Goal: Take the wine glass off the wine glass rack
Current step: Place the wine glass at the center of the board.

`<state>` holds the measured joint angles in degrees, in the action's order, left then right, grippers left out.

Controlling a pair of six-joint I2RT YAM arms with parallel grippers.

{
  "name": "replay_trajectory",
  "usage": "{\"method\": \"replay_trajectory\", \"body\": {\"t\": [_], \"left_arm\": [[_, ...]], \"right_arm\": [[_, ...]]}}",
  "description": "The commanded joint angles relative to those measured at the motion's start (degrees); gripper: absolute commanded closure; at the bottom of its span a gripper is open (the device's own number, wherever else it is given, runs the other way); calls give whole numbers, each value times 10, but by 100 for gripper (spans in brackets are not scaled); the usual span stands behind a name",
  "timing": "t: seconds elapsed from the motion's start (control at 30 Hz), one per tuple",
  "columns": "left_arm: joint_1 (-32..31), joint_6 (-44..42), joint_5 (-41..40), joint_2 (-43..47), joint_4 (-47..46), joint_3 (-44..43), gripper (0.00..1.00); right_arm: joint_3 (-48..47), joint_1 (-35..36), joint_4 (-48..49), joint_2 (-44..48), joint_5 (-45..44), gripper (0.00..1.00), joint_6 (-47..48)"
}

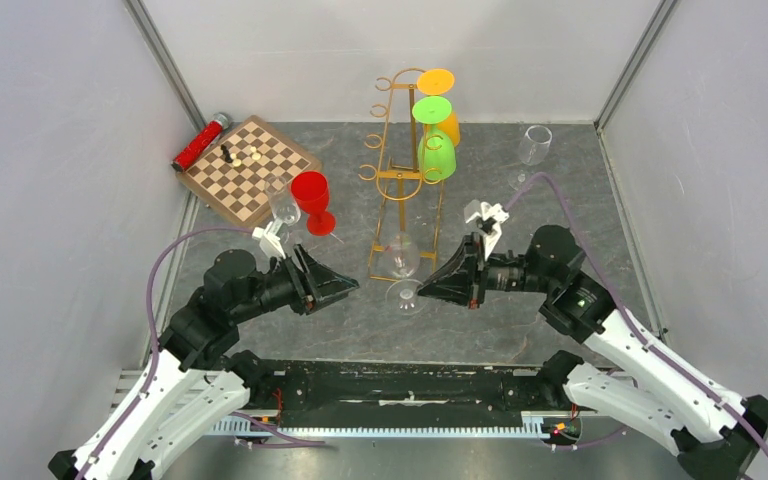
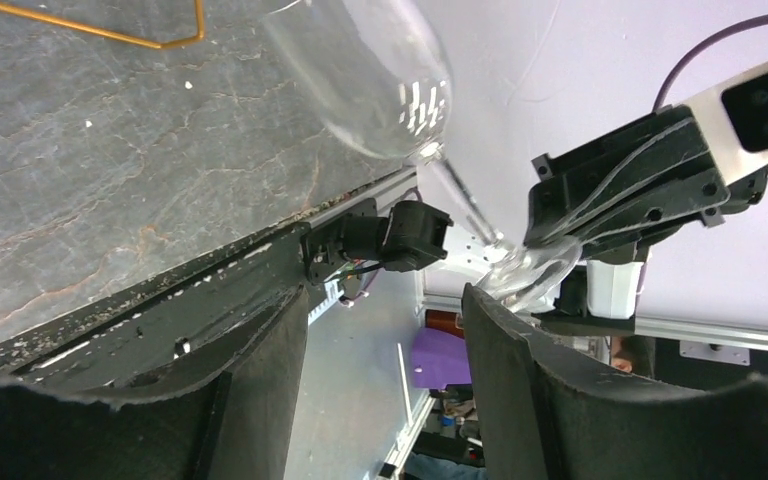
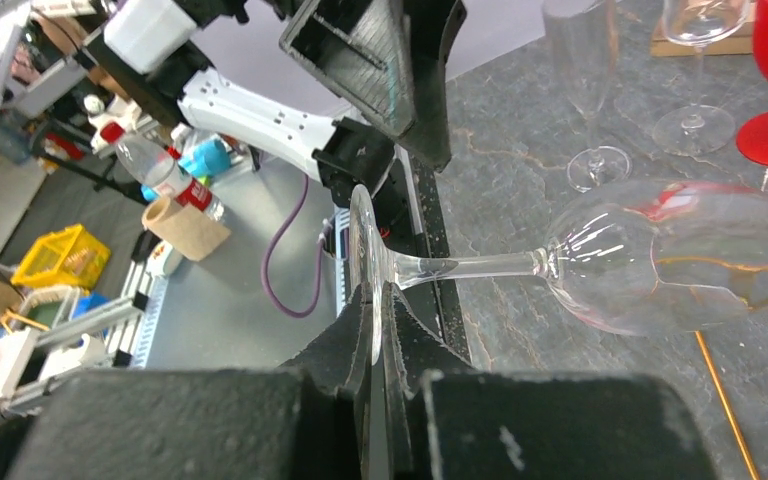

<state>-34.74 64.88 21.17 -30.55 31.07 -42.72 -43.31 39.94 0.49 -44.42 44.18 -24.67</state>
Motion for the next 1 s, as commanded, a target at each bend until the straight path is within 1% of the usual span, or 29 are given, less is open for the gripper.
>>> {"method": "replay_trajectory", "body": {"t": [0.0,0.1,0.27,0.4,0.6,0.73,0.97], "left_arm": [[2,55,34,1,-59,11,35],[2,64,52,-5,-67,14,35],[2,69,66,-7,-68,12,35],[2,74,72,-2,-70,13,35],[2,83,74,7,-72,18,35],[2,87,78,14,-73,21,41],[2,90,83,23,-71,22,56]], "right_arm": [[-50,57,22,-21,-59,100,87],[-68,99,9,-42,-95,100,124],[-95,163,22,-74,-155,100,167],[-133,201,9,-112,-195,100,206],[-160,252,25,-144,-241,100,241],[-173,279,20,-161,-279,100,270],[-172,307,25,-168,-322,100,299]]}}
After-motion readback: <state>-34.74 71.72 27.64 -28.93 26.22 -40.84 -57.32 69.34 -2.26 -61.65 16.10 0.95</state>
